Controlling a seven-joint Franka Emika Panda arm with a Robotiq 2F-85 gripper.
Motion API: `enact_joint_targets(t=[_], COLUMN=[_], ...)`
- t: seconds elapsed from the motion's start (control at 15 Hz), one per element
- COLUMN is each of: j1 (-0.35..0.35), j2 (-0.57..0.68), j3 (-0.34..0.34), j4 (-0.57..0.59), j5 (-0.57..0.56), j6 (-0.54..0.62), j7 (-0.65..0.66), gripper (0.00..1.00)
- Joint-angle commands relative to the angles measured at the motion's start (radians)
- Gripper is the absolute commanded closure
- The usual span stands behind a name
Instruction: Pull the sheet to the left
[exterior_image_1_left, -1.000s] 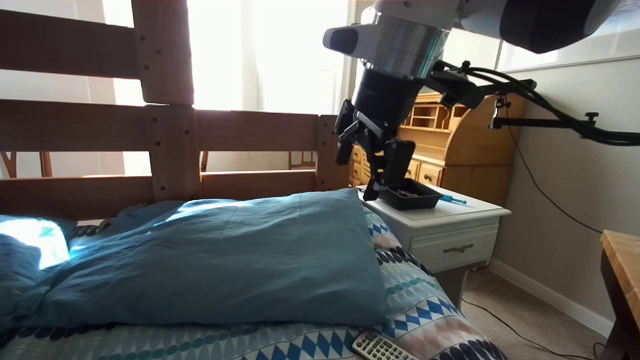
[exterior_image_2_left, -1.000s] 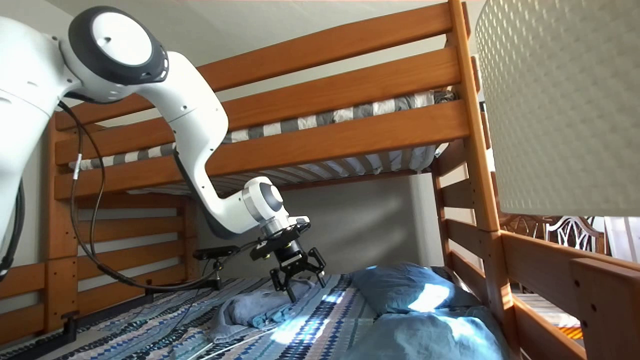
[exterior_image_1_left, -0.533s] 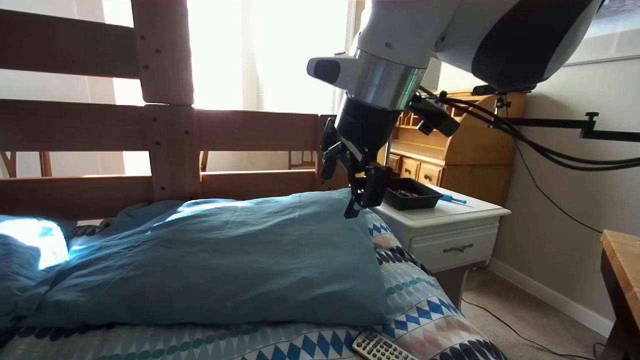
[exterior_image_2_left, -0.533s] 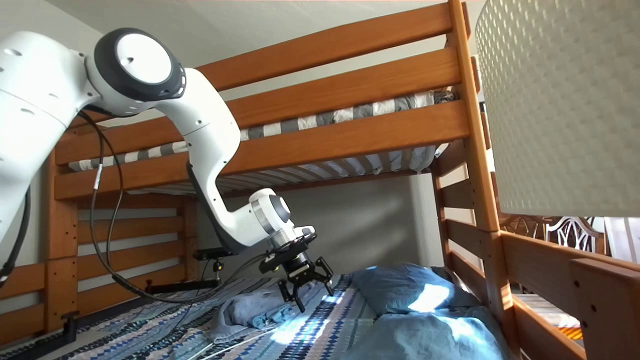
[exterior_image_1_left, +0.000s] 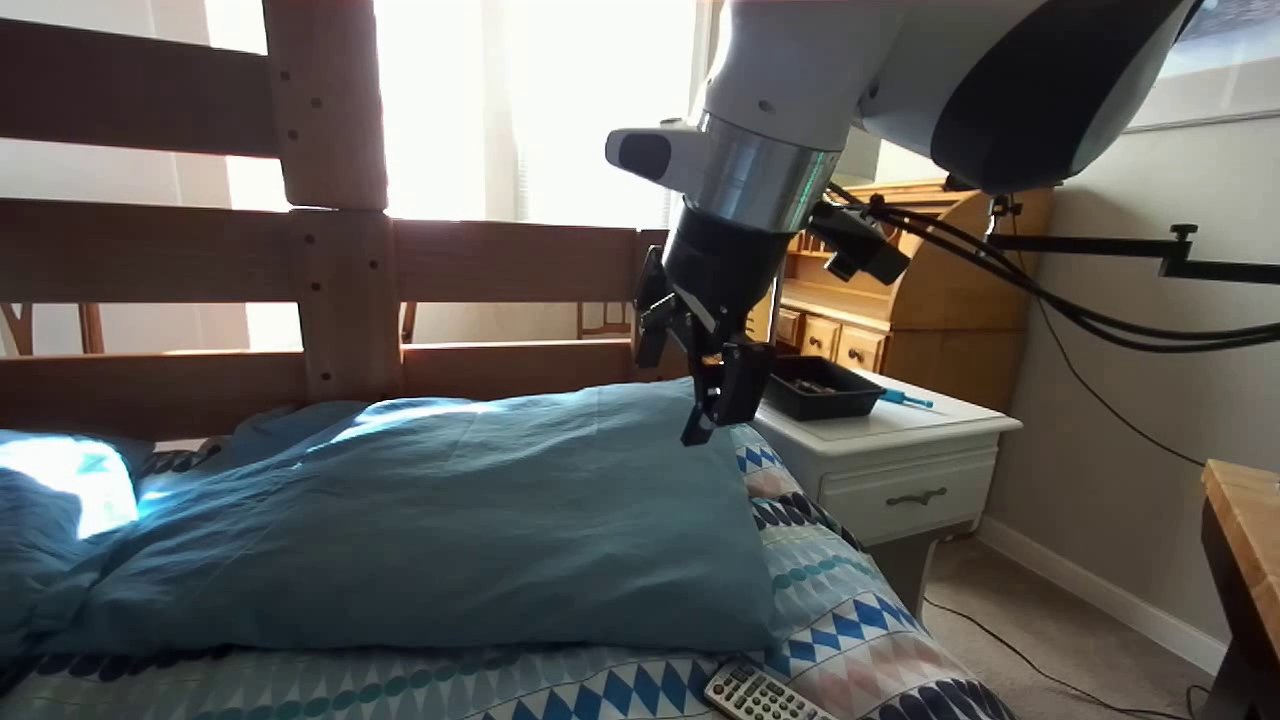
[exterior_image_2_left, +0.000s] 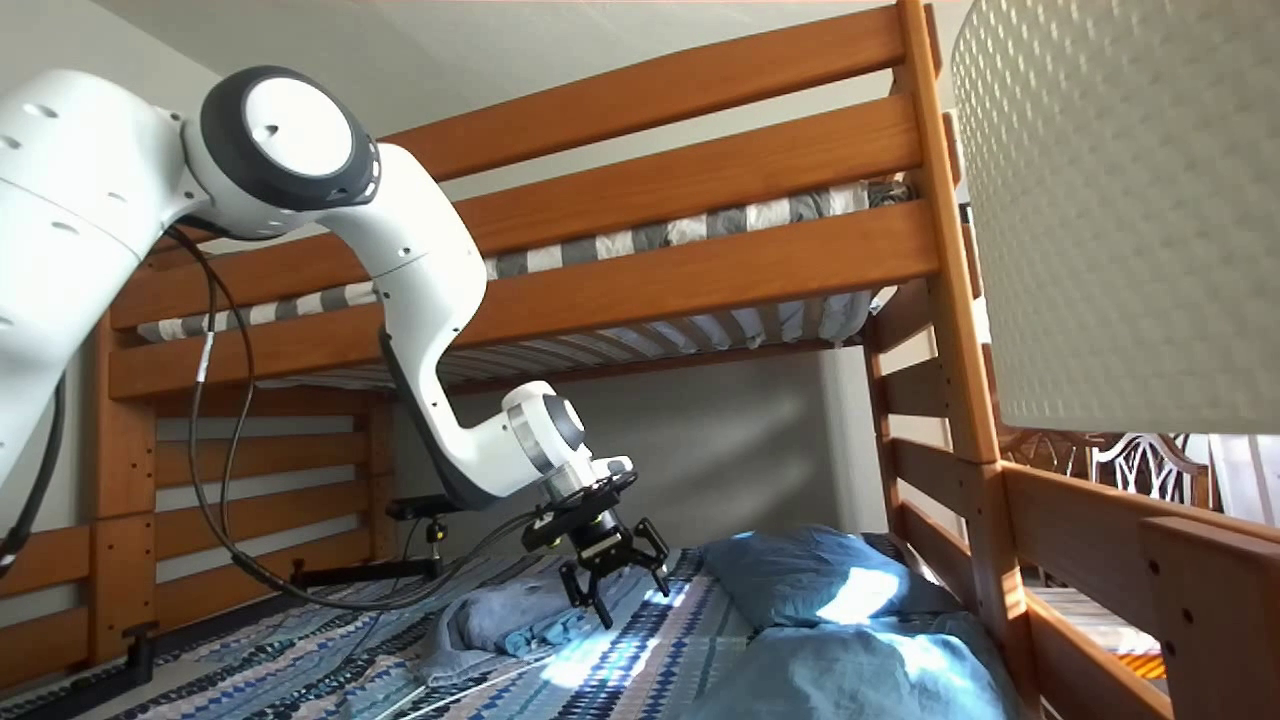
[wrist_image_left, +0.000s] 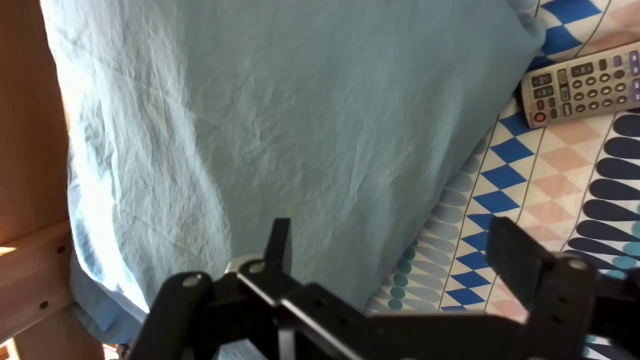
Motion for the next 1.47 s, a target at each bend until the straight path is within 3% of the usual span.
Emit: enact_joint_targets(t=[0.0, 0.67, 1.4], j1=[-0.008, 0.028, 0.139], j2=[0.045, 0.282, 0.501], j3=[-0.004, -0.083, -0.162], j4=[0.031, 0.217, 0.48], j5=[0.029, -0.005, -0.028], j6=[-0.003, 0.032, -0.055], j7=[-0.026, 0.035, 0.021], gripper=[0.0, 0.0, 0.0])
